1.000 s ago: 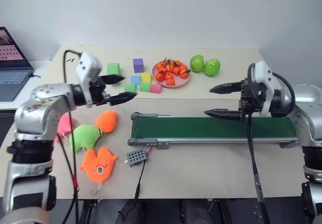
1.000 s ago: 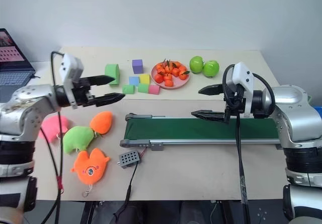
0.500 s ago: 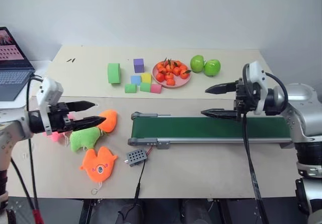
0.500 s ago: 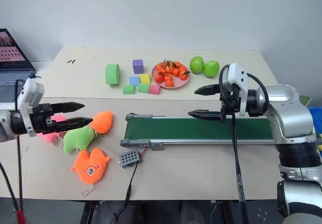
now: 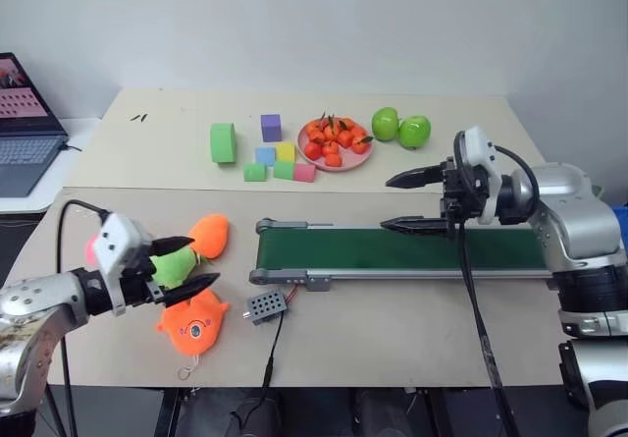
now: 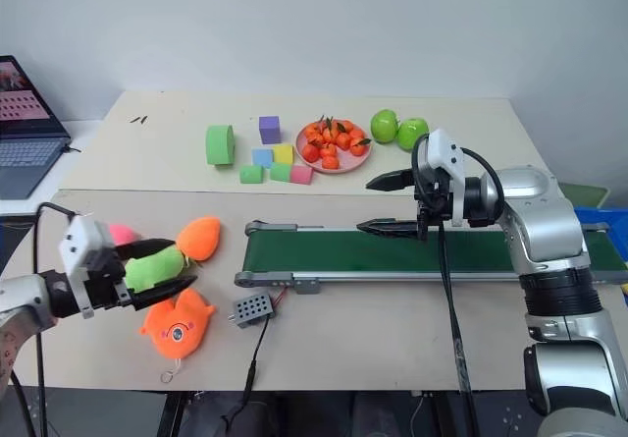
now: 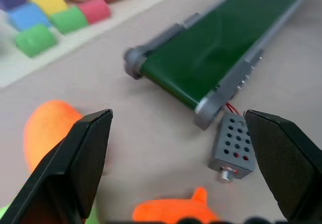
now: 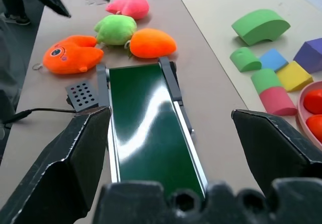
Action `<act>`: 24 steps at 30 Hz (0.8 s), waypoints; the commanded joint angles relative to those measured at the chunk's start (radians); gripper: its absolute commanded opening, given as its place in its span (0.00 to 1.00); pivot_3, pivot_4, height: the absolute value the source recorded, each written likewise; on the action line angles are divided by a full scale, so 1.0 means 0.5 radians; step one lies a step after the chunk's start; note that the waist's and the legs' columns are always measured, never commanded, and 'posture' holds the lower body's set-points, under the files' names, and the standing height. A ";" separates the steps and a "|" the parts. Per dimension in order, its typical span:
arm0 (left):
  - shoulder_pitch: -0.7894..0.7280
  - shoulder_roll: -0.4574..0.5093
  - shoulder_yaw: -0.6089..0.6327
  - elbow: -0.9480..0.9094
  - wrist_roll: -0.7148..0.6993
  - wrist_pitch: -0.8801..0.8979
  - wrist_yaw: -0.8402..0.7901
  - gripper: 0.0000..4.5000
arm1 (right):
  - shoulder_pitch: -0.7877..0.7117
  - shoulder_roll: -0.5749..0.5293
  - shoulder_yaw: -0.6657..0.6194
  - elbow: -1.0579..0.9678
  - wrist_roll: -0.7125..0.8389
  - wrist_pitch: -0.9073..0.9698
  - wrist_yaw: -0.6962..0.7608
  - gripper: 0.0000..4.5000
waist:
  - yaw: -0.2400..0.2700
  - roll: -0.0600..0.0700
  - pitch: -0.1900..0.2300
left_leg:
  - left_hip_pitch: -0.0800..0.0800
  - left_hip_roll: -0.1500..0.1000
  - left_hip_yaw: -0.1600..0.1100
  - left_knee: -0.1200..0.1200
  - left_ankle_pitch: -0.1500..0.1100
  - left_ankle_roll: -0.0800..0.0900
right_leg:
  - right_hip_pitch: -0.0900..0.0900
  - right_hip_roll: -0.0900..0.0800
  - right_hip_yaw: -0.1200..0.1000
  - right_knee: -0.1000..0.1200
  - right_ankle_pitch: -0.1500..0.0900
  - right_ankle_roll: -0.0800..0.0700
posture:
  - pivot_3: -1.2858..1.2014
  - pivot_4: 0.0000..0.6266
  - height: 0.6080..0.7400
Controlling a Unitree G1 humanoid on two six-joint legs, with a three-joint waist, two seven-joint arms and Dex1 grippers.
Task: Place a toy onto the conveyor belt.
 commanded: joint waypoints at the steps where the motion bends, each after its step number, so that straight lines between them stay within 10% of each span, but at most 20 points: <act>1: 0.121 -0.120 0.125 -0.210 -0.103 0.022 0.160 0.99 | 0.031 -0.041 -0.034 -0.051 0.010 -0.037 0.045 1.00 | 0.002 0.000 0.000 | 0.000 0.000 0.000 0.000 0.000 0.000 | 0.000 0.000 0.000 0.000 0.000 0.000 | 0.52 0.24 0.99; 9: 0.648 -0.313 0.081 -0.431 0.065 -0.169 0.248 0.99 | 0.078 -0.067 -0.053 -0.078 0.015 -0.021 0.048 1.00 | 0.000 0.000 0.000 | 0.000 0.000 0.004 -0.003 -0.001 0.001 | -0.001 0.000 0.004 -0.001 0.000 0.000 | 0.52 0.24 0.99; 24: 0.740 -0.401 -0.195 0.179 0.514 -0.768 0.248 0.99 | 0.174 -0.120 -0.124 -0.202 0.051 0.030 -0.039 1.00 | 0.007 0.001 0.000 | 0.027 0.001 0.003 -0.009 -0.001 0.002 | 0.027 0.000 0.001 -0.004 -0.003 -0.004 | 0.52 0.24 0.99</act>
